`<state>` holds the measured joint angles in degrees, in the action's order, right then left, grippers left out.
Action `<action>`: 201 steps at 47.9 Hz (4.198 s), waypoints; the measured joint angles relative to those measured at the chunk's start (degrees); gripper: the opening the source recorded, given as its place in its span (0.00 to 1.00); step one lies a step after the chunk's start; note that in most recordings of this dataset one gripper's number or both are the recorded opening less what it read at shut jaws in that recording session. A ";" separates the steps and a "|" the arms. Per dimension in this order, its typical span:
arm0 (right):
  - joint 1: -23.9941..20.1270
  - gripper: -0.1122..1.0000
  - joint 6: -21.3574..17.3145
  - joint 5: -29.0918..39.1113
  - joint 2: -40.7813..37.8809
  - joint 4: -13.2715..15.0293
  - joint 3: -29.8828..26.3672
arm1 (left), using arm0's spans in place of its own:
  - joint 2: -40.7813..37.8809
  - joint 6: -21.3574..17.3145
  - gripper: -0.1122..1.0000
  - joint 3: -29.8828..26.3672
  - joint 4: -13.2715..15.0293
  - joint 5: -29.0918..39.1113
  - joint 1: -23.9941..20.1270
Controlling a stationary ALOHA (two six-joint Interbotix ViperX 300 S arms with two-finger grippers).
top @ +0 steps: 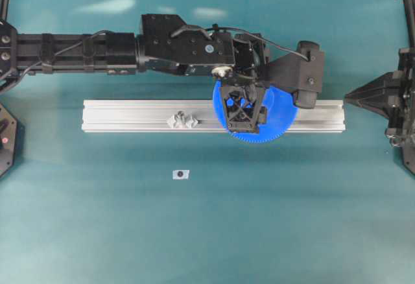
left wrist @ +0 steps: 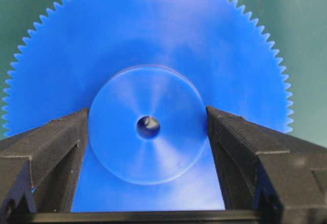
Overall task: Insert the large gear onto the shaft.
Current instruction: 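Carry the upright gear to the right shaft, aligning its hole, then push the gear hub onto the right metal shaft, then open the left gripper and pull back from the gear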
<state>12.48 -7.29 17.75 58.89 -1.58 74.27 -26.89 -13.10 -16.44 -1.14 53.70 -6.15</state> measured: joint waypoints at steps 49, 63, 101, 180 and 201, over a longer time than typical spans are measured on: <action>0.09 0.13 -0.09 0.00 0.00 0.00 0.00 | 1.67 0.00 0.78 3.16 0.09 0.09 -1.58; 0.09 0.13 -0.09 -0.09 0.00 0.00 0.00 | 0.79 -0.53 0.78 1.14 0.09 2.55 -1.58; 0.09 0.13 -0.09 0.00 0.00 0.00 0.00 | -1.05 -1.05 0.79 -2.81 0.00 5.98 -1.32; 0.09 0.13 0.00 0.18 0.62 0.00 -0.09 | -0.79 0.00 0.87 -5.27 0.00 5.36 -0.09; 0.09 0.13 -0.09 0.18 0.53 0.00 0.09 | 2.55 1.58 0.87 -4.92 0.00 4.39 0.18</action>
<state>12.57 -7.38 17.93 59.41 -1.58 74.36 -24.35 -11.51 -21.36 -1.14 58.10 -5.98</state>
